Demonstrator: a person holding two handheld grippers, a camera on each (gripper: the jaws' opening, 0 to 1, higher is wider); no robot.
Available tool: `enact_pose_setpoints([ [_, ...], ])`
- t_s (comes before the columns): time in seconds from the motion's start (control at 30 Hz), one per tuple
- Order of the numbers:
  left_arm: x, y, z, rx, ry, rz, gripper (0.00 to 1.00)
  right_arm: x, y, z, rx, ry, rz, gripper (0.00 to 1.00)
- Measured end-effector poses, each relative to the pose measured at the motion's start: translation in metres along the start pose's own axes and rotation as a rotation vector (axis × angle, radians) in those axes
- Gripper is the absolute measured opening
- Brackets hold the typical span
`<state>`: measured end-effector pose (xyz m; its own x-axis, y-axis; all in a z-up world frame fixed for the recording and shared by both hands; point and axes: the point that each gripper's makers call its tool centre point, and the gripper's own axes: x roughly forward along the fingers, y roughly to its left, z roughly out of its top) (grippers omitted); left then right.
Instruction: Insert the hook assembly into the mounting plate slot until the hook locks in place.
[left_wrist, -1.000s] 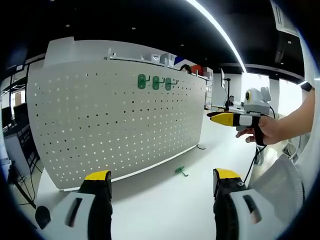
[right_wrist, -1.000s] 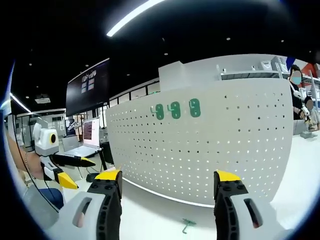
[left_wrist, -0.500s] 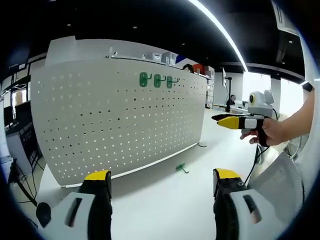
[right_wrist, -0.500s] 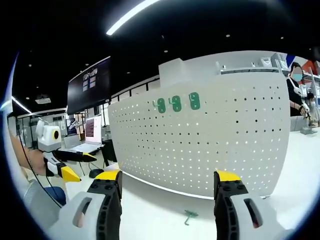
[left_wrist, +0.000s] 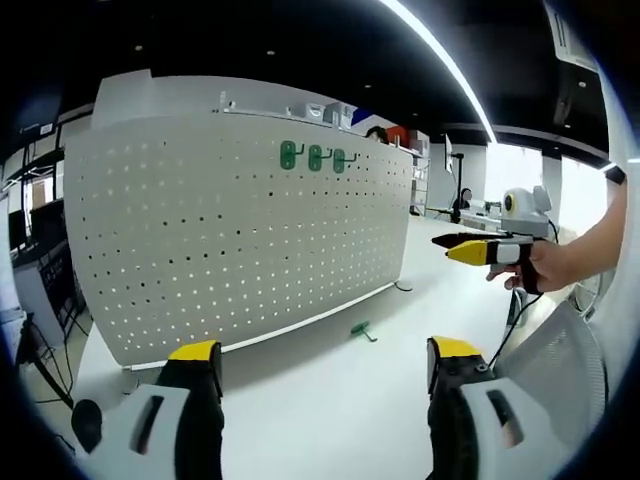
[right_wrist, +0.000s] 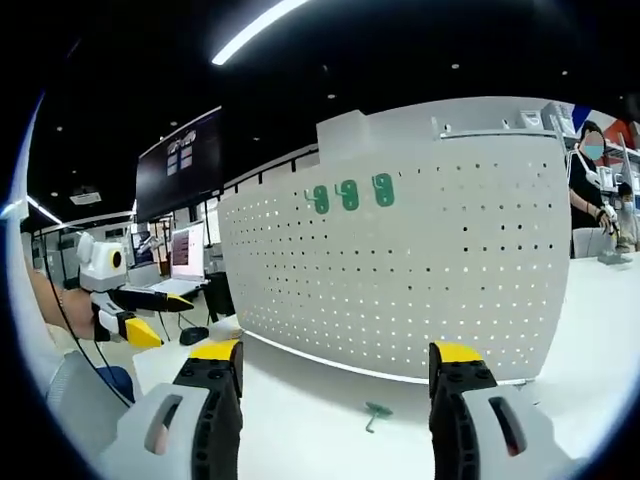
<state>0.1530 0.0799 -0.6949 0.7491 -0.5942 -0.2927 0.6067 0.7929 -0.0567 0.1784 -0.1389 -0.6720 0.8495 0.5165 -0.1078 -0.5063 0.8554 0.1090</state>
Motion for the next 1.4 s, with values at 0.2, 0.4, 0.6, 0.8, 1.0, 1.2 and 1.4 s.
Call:
enact_pose_setpoints([
  [0.2, -0.003, 0.001, -0.004, -0.007, 0.006, 0.003, 0.87, -0.006, 0.000, -0.005, -0.001, 0.011, -0.005, 0.74],
  [0.4, -0.004, 0.001, -0.009, -0.007, 0.014, -0.001, 0.87, -0.011, 0.000, -0.011, 0.001, 0.024, -0.011, 0.74],
  [0.6, -0.007, 0.002, -0.014, -0.010, 0.022, -0.002, 0.87, -0.016, 0.000, -0.016, -0.001, 0.034, -0.017, 0.74],
  [0.8, -0.010, 0.002, -0.019, -0.012, 0.030, -0.004, 0.87, -0.021, -0.001, -0.021, 0.001, 0.045, -0.024, 0.75],
  [1.0, -0.011, 0.000, -0.022, -0.017, 0.036, -0.004, 0.87, -0.027, -0.002, -0.026, 0.003, 0.055, -0.029, 0.75],
  [1.2, -0.011, -0.001, -0.029, -0.026, 0.044, -0.004, 0.87, -0.031, -0.003, -0.029, 0.007, 0.064, -0.031, 0.74],
  [1.4, -0.012, -0.001, -0.035, -0.035, 0.056, -0.003, 0.86, -0.035, -0.004, -0.033, 0.011, 0.072, -0.035, 0.74],
])
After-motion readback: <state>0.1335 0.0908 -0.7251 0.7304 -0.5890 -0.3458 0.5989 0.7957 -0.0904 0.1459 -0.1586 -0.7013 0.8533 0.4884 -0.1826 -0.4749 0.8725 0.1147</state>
